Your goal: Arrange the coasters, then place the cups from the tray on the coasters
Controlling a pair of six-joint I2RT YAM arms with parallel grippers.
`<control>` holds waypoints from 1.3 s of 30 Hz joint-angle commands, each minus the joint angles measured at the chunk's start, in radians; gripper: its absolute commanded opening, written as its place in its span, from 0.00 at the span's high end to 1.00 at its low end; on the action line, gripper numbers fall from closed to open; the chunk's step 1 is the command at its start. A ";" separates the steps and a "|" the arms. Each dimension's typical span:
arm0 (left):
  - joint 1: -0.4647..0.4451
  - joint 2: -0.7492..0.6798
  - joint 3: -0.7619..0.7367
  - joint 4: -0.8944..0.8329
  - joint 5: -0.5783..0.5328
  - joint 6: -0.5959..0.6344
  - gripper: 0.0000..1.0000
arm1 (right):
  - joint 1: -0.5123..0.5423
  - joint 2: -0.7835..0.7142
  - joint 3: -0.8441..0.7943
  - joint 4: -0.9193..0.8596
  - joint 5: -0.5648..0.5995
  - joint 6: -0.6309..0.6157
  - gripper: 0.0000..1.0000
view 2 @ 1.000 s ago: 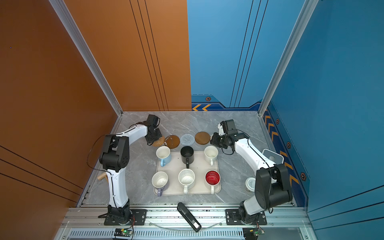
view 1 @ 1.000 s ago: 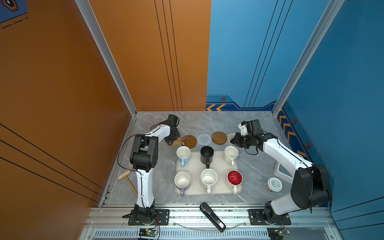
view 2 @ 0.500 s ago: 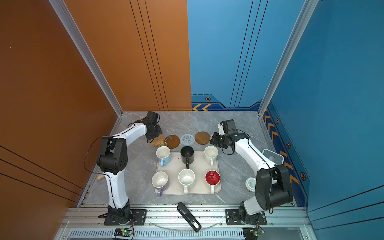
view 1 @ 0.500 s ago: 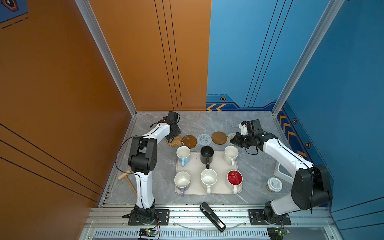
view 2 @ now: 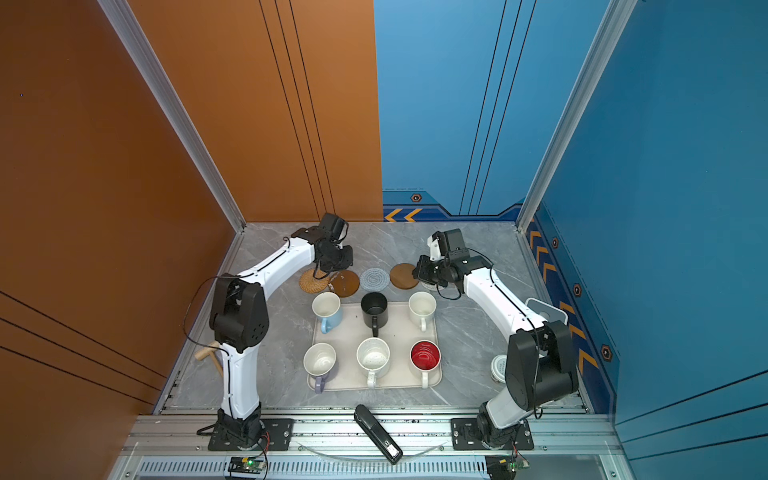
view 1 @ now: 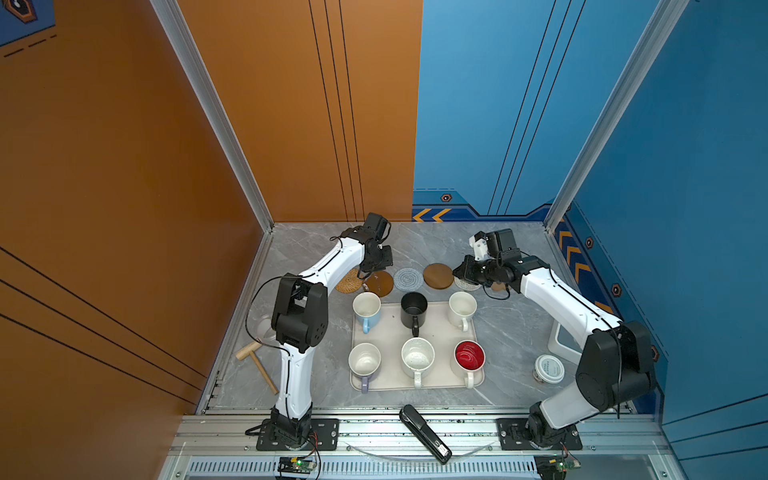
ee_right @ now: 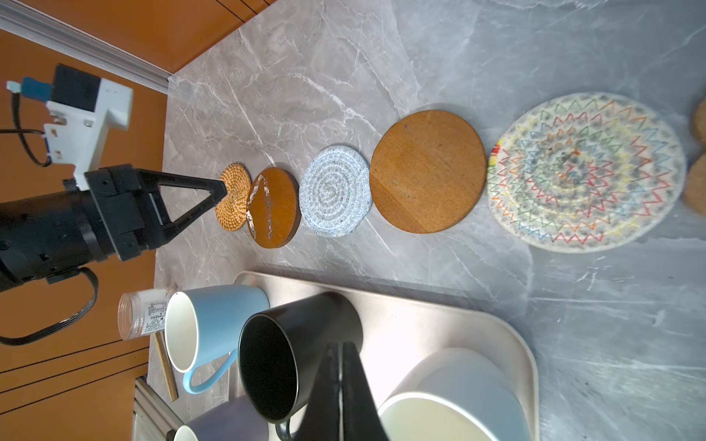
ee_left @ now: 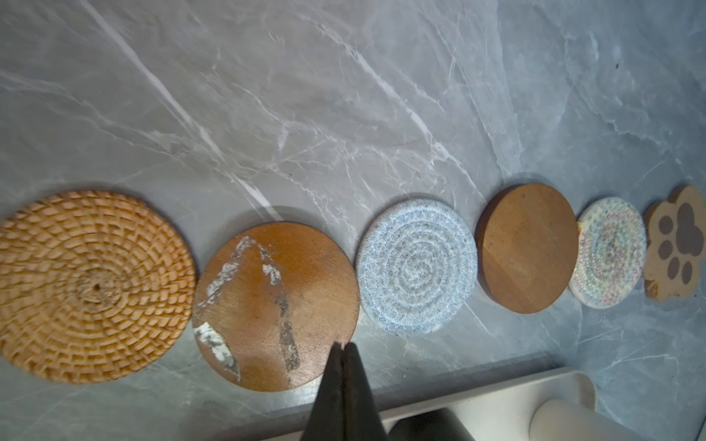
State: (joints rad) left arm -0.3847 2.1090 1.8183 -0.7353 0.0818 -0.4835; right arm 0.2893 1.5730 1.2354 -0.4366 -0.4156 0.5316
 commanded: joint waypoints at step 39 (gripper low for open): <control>-0.034 0.273 0.202 -0.331 0.177 0.170 1.00 | -0.002 0.031 -0.004 -0.022 -0.022 -0.032 0.98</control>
State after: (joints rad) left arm -0.4076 2.3508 2.0079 -1.0302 0.2413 -0.3286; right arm 0.2897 1.5955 1.2354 -0.4374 -0.4198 0.5209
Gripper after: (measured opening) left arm 0.045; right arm 0.047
